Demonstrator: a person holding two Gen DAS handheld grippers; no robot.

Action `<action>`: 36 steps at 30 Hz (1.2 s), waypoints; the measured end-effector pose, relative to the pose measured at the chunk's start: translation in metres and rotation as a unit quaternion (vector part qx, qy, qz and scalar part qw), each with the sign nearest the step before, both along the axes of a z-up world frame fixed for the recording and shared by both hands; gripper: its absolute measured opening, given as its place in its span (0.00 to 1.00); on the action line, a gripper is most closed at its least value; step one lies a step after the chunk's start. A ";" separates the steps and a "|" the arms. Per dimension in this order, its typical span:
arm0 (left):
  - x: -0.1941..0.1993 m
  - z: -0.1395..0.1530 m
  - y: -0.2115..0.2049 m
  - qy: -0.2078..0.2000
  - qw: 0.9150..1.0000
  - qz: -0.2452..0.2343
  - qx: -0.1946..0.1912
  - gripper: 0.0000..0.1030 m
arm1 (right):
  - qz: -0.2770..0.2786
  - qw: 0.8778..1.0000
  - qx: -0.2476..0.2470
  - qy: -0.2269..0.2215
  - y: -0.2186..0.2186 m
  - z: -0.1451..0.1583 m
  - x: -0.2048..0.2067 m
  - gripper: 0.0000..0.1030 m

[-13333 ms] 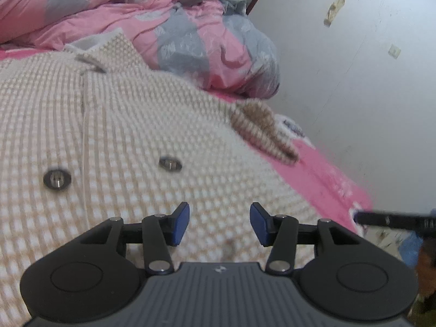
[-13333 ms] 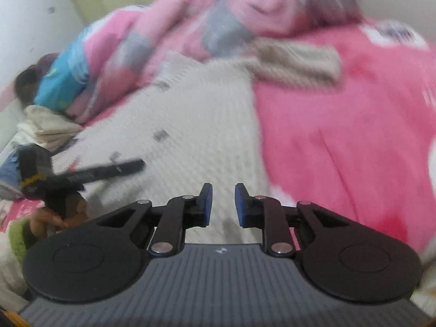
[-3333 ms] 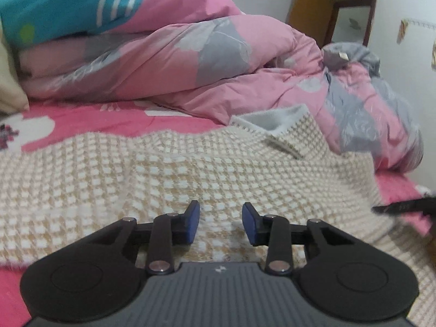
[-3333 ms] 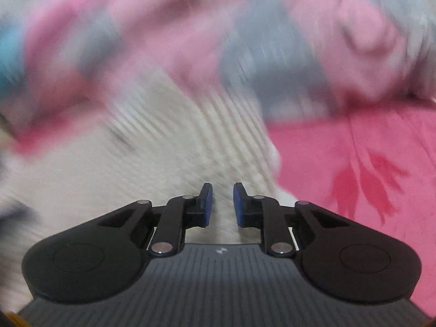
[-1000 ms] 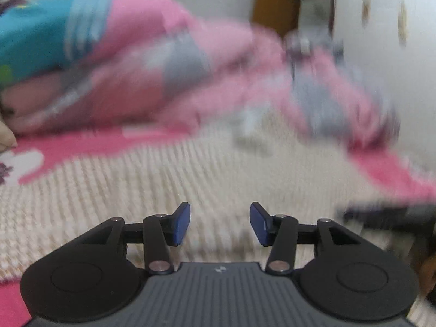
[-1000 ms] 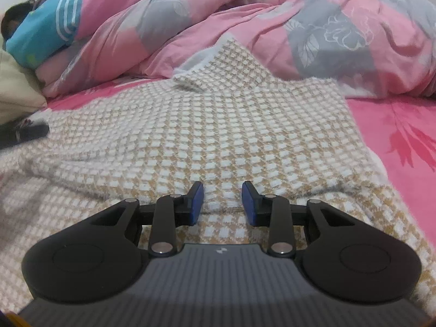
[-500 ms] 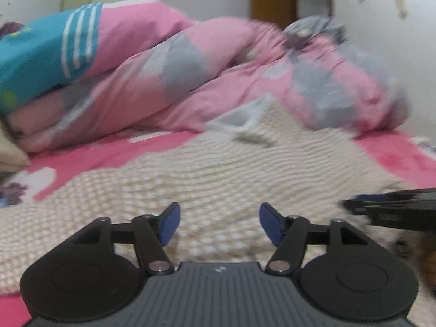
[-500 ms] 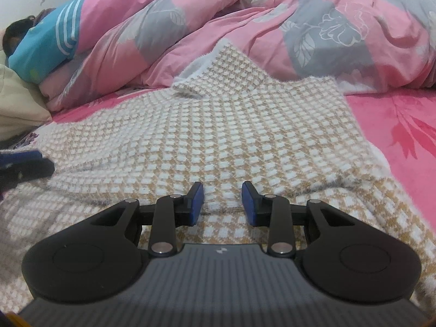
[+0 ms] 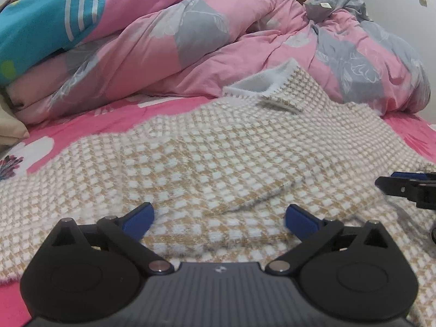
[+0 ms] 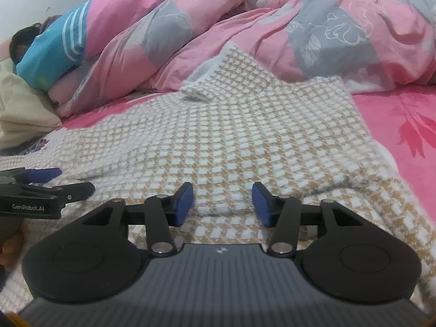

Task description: Fold clothes

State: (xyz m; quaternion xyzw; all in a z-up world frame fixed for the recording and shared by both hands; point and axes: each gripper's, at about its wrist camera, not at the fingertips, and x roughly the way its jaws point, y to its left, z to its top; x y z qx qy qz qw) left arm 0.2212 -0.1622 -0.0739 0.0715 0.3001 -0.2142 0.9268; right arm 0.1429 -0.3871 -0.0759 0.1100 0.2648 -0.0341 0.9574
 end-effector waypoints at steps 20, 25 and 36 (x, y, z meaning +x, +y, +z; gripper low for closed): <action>-0.004 -0.002 -0.001 -0.010 1.000 0.001 0.008 1.00 | 0.023 0.998 -0.046 0.042 0.023 -0.002 0.006 0.99; -0.006 -0.002 -0.003 -0.016 1.000 0.003 0.016 1.00 | 0.023 0.998 -0.044 0.043 0.023 -0.003 0.006 0.99; -0.009 -0.001 -0.005 -0.023 0.999 0.005 0.026 1.00 | 0.023 0.998 -0.036 0.040 0.020 -0.004 0.006 0.99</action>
